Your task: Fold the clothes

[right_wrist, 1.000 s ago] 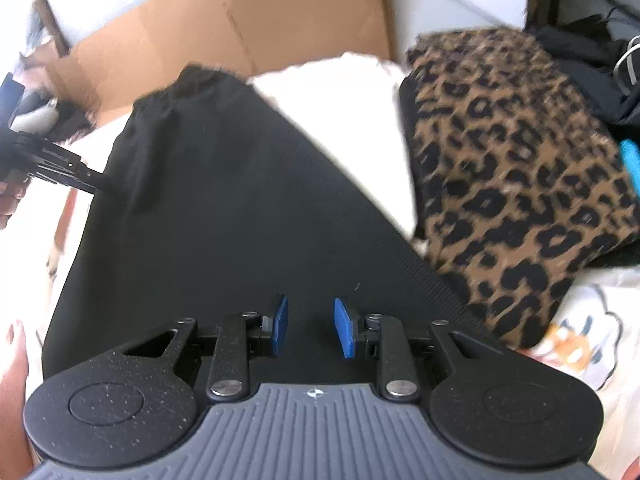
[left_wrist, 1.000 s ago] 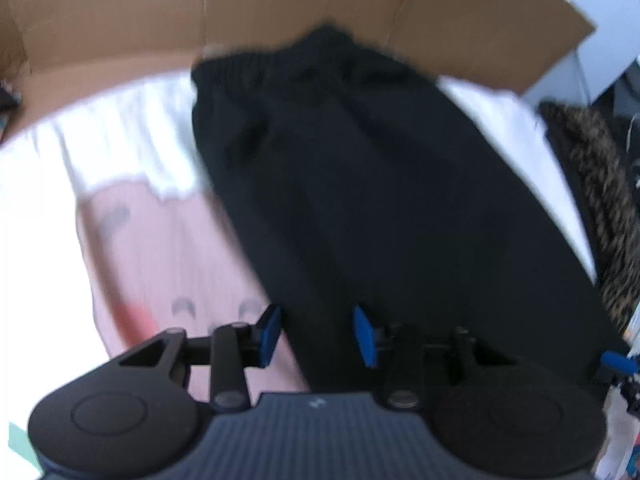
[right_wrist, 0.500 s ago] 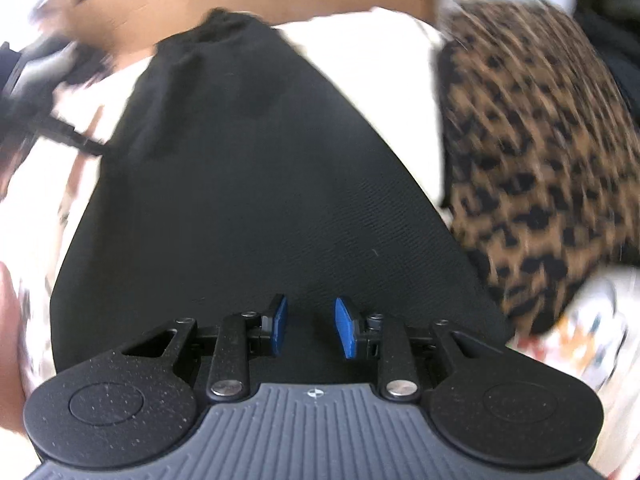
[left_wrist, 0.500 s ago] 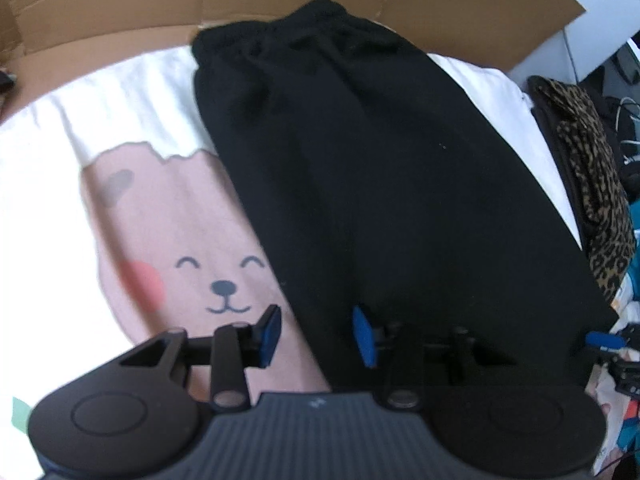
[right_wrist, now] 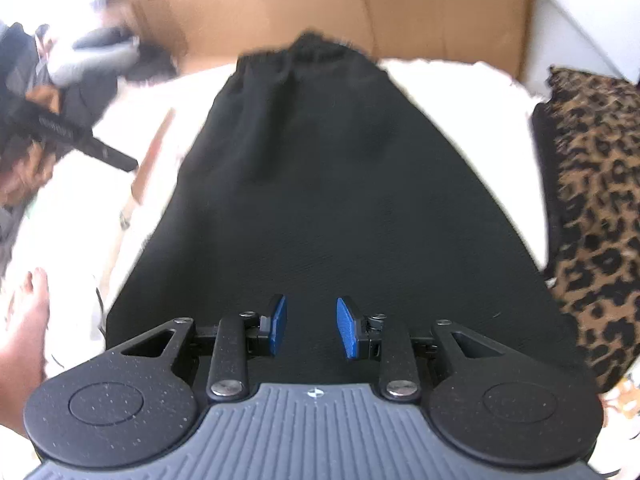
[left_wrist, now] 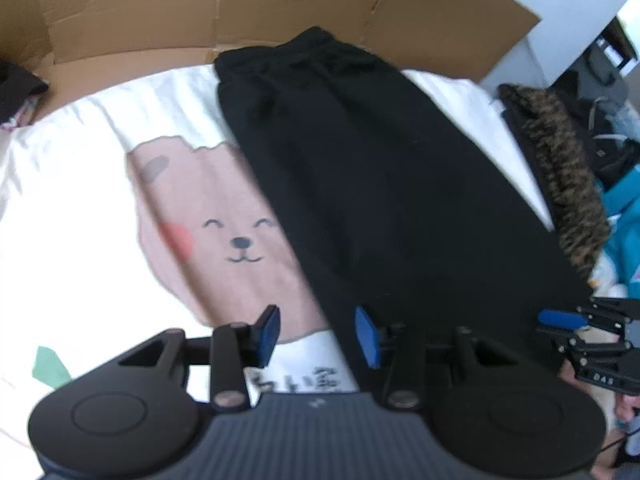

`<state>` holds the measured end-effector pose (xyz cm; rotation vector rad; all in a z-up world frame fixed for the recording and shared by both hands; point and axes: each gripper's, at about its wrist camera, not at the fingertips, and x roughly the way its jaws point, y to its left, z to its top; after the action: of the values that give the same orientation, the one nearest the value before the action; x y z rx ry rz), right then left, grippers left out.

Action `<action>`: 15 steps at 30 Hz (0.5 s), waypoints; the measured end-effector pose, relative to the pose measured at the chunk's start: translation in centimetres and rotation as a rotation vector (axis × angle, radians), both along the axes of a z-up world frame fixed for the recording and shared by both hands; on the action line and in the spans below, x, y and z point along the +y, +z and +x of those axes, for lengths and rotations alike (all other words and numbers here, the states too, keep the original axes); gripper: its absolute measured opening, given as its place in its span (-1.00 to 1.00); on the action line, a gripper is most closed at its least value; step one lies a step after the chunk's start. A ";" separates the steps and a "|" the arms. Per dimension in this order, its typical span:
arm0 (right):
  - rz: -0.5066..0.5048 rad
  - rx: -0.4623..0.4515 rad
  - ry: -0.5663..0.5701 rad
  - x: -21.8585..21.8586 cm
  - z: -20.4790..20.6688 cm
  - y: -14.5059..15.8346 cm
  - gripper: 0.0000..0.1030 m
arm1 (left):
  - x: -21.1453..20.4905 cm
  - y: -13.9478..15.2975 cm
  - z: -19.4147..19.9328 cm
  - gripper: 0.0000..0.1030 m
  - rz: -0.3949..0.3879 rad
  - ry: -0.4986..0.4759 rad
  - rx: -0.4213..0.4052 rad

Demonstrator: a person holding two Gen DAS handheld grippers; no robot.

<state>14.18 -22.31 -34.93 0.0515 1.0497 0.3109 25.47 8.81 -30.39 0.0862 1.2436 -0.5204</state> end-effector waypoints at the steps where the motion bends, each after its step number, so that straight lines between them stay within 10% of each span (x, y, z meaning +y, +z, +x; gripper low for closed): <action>1: 0.007 0.015 0.007 0.3 0.0 -0.4 -0.32 | 0.3 -0.4 0.0 -0.15 -0.015 0.008 0.012; 15: -0.097 0.150 0.107 1.7 -2.4 -2.7 -0.33 | 2.2 -2.3 -0.6 -0.16 -0.036 0.037 0.081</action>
<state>11.73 -20.63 -37.64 -0.0698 1.2175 0.3566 24.90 11.03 -32.68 0.0117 1.3123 -0.5185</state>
